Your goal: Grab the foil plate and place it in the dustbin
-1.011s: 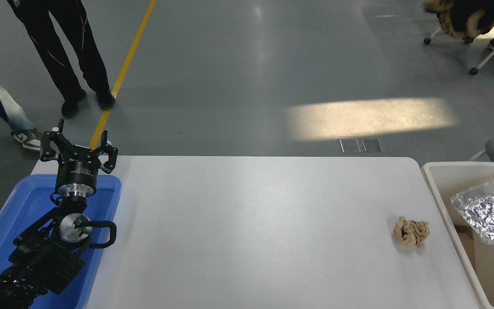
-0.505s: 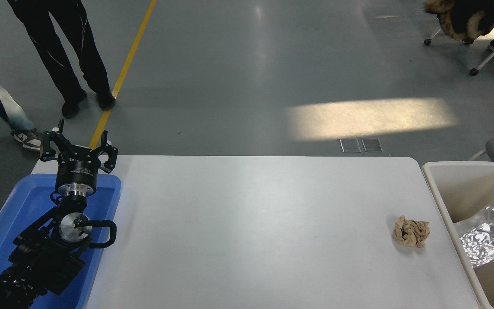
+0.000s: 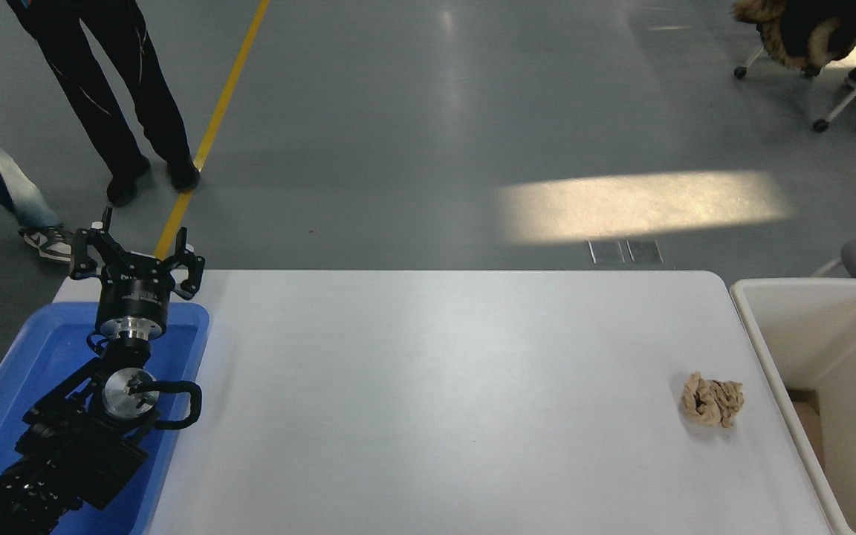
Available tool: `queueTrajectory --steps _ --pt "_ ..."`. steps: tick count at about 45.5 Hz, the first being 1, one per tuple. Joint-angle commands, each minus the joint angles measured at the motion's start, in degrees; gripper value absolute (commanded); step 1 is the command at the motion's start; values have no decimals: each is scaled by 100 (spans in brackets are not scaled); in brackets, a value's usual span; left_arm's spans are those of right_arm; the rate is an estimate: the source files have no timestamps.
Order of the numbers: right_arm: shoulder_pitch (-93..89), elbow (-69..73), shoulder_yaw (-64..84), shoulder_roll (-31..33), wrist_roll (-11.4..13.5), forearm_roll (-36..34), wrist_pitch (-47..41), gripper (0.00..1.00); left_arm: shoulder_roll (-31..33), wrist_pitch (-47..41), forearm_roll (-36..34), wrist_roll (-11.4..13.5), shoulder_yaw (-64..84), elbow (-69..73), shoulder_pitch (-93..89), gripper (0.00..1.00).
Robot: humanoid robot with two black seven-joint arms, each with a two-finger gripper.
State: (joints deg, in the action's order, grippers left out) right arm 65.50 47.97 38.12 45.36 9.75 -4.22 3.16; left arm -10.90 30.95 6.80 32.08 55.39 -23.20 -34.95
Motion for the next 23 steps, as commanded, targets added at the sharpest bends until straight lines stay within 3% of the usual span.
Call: queueTrajectory --steps 1,10,23 --pt "1912 1635 1205 254 -8 431 -17 99 0 -1 -3 0 -2 -1 -3 99" --pt "3406 3067 2084 -70 -8 404 -17 99 0 -1 -3 -9 -2 -1 6 99" --pt "5499 4747 3114 -1581 0 194 -429 100 0 -1 6 -9 -2 -1 6 99"
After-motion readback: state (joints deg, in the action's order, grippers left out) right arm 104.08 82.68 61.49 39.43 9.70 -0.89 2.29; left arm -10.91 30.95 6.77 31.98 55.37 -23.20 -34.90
